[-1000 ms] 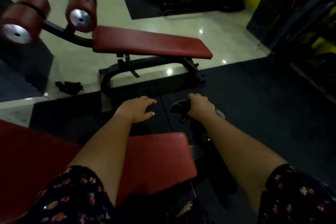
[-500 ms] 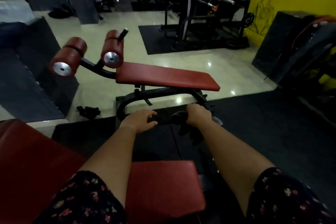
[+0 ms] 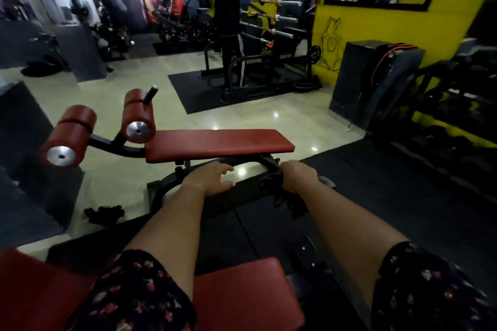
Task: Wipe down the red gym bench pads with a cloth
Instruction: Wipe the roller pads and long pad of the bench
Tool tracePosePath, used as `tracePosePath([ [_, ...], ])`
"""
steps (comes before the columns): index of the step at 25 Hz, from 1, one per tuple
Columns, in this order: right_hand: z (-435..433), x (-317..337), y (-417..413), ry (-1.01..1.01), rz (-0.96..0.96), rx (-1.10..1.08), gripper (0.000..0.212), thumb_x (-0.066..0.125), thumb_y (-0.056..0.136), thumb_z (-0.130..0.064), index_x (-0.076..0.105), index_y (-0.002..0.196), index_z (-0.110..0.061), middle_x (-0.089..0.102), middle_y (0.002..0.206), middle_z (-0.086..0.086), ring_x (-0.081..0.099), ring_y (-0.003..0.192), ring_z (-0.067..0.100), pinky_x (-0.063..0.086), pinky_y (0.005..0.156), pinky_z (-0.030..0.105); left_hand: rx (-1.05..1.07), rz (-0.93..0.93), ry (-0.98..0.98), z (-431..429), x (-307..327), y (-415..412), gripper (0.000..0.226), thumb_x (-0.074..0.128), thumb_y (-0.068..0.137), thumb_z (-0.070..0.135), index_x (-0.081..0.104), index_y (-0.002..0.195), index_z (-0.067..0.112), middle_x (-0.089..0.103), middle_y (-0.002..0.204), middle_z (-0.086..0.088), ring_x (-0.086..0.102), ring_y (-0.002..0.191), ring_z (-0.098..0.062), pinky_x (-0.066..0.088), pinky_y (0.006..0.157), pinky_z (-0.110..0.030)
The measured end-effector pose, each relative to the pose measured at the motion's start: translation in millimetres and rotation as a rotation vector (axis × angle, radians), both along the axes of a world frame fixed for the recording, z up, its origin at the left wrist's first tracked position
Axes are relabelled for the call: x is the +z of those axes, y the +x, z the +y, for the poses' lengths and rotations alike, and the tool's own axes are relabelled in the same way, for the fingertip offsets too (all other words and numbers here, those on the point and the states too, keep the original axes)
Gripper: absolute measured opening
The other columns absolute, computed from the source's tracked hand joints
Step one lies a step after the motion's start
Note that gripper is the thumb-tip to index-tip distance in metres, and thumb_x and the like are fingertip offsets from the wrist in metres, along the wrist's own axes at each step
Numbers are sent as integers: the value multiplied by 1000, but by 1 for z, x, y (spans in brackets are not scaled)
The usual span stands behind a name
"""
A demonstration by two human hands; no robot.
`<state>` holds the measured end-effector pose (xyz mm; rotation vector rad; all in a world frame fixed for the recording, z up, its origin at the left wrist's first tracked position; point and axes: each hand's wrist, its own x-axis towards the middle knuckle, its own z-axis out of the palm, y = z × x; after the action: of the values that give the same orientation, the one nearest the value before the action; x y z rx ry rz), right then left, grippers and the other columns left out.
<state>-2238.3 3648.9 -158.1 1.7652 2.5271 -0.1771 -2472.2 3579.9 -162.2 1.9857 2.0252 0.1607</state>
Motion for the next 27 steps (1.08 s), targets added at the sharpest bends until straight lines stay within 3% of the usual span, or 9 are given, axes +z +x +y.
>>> tracePosePath([
  [4, 7, 6, 18, -35, 27, -79, 34, 59, 87, -23, 55, 121, -18, 58, 117, 5, 60, 101, 27, 51, 80, 39, -73, 73, 8, 15, 5, 15, 56, 59, 91, 45, 43, 143, 32, 50, 139, 5, 49, 126, -15, 41, 104, -34],
  [10, 7, 5, 42, -30, 39, -67, 31, 58, 88, -23, 58, 119, -20, 57, 114, 3, 60, 98, 26, 46, 69, 36, -114, 90, -50, 23, 6, 50, 55, 59, 91, 44, 43, 143, 33, 50, 138, 5, 50, 126, -15, 41, 105, -37],
  [15, 7, 11, 101, -7, 36, -94, 17, 54, 89, -15, 55, 106, -17, 56, 113, 5, 58, 98, 26, 44, 68, 36, -178, 125, 0, 43, 18, 107, 55, 58, 91, 44, 44, 143, 31, 51, 137, 3, 51, 124, -17, 43, 104, -40],
  [20, 7, 19, 197, 30, 63, -167, 10, 55, 89, -12, 56, 99, -15, 57, 109, 8, 58, 96, 28, 43, 68, 37, -285, 172, 24, 60, 29, 203, 53, 57, 92, 43, 46, 142, 31, 52, 135, 2, 52, 123, -21, 44, 101, -42],
  [23, 6, 23, 257, 46, 57, -216, 5, 55, 91, -11, 52, 92, -14, 54, 100, 6, 54, 85, 26, 43, 66, 38, -347, 150, 33, 77, 32, 263, 52, 57, 90, 45, 49, 140, 33, 56, 133, 3, 55, 120, -20, 47, 98, -43],
  [27, 1, 19, 352, 41, 57, -343, 8, 56, 89, -9, 59, 95, -14, 58, 99, 7, 58, 87, 27, 44, 66, 38, -464, 179, 27, 95, 31, 360, 55, 57, 93, 45, 44, 143, 29, 54, 135, 1, 55, 119, -18, 46, 96, -35],
])
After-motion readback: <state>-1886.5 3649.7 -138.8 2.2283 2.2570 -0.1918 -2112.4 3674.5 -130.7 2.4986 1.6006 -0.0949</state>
